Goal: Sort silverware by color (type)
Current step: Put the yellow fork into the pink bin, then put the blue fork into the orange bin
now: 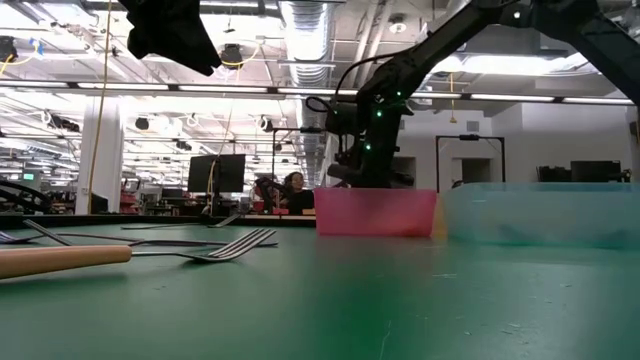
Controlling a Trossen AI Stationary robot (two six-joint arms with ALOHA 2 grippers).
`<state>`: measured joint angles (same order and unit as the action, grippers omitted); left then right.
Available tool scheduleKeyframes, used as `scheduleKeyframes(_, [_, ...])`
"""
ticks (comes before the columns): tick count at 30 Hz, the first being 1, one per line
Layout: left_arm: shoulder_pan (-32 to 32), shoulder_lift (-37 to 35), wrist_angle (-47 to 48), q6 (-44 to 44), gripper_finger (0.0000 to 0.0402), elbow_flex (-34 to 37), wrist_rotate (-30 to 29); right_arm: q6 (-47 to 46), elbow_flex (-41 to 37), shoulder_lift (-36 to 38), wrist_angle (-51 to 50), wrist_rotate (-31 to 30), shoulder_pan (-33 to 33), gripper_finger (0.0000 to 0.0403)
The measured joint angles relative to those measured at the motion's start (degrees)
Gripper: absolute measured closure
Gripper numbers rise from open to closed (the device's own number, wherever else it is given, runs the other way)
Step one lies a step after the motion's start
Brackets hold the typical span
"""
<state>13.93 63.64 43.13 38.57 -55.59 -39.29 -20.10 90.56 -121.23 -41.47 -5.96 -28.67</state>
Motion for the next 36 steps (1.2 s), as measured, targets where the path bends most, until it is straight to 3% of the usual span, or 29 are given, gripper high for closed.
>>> scheduleKeyframes(12, [0.0,0.0,0.0,0.0,0.0271,0.0,0.0,0.0,0.0,0.0,0.6,0.0,0.0,0.0341])
scheduleKeyframes(26, [0.0,0.0,0.0,0.0,0.0271,0.0,0.1,0.5,0.0,0.0,0.7,-0.2,0.1,0.0289])
scheduleKeyframes(36, [-0.1,0.0,0.0,-3.9,0.0271,0.0,7.6,4.8,5.5,0.1,-4.5,3.0,0.0,0.0282])
